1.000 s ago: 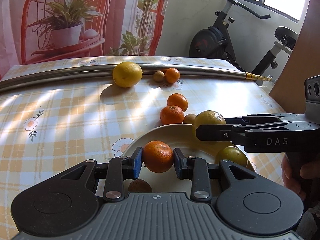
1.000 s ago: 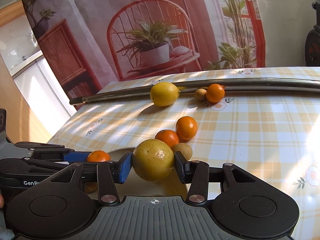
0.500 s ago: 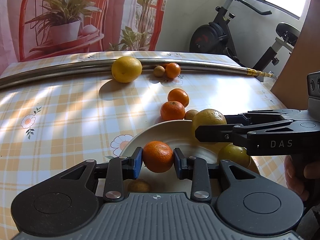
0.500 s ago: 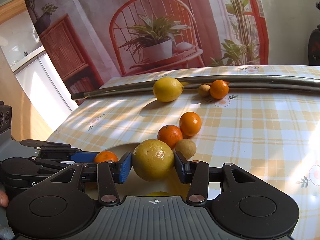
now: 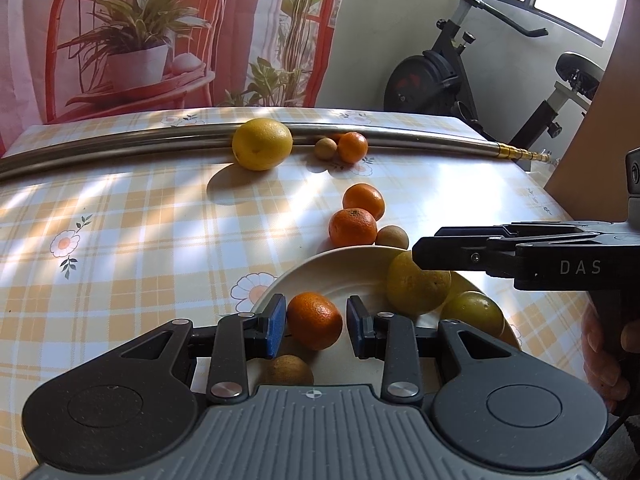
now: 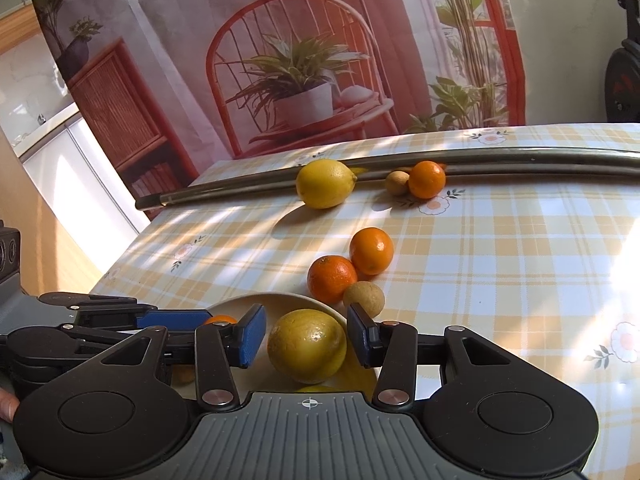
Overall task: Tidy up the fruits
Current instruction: 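Lower the lemon onto the plate and open the right gripper while the left gripper releases the mandarin there, then withdraw both grippers from the plate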
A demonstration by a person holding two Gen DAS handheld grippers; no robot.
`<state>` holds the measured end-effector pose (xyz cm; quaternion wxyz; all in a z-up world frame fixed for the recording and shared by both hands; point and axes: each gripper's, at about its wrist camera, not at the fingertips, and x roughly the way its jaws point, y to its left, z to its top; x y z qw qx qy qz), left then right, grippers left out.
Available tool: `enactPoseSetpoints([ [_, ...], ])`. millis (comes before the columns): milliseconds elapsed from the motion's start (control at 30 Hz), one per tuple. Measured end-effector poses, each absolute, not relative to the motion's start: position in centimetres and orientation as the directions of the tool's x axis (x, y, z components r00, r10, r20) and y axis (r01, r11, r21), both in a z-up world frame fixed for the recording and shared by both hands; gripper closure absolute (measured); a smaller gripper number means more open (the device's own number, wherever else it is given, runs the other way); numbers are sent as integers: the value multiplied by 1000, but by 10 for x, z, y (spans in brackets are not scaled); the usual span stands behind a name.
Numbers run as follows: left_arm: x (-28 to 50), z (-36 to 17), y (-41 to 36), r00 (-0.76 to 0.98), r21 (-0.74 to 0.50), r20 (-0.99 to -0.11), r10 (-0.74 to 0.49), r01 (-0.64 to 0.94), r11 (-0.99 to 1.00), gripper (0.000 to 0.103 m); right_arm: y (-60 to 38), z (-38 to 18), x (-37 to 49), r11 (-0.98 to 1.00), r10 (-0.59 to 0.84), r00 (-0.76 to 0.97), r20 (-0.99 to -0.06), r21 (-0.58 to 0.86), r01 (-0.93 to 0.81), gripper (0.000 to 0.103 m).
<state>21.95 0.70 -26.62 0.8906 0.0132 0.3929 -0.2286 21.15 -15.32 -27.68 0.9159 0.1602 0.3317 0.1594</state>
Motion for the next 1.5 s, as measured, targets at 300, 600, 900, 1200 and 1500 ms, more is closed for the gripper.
enactPoseSetpoints([
  [300, 214, -253, 12, 608, -188, -678, -414, 401, 897, 63, -162, -265, 201, 902, 371, 760, -533, 403, -158, 61],
  [600, 211, -241, 13, 630, -187, -661, -407, 387, 903, 62, -179, -263, 194, 897, 335, 784, -522, 430, -97, 60],
  [900, 211, -229, 19, 701, -94, -645, -306, 324, 941, 43, -191, -260, 190, 904, 291, 805, -516, 423, -56, 61],
  [1200, 204, -208, 29, 760, -57, -615, -210, 222, 973, 8, -193, -262, 191, 902, 283, 806, -519, 430, -40, 61],
  [1500, 216, -202, 45, 751, -28, -655, -86, 89, 996, 7, -188, -261, 195, 910, 284, 800, -529, 412, -50, 63],
])
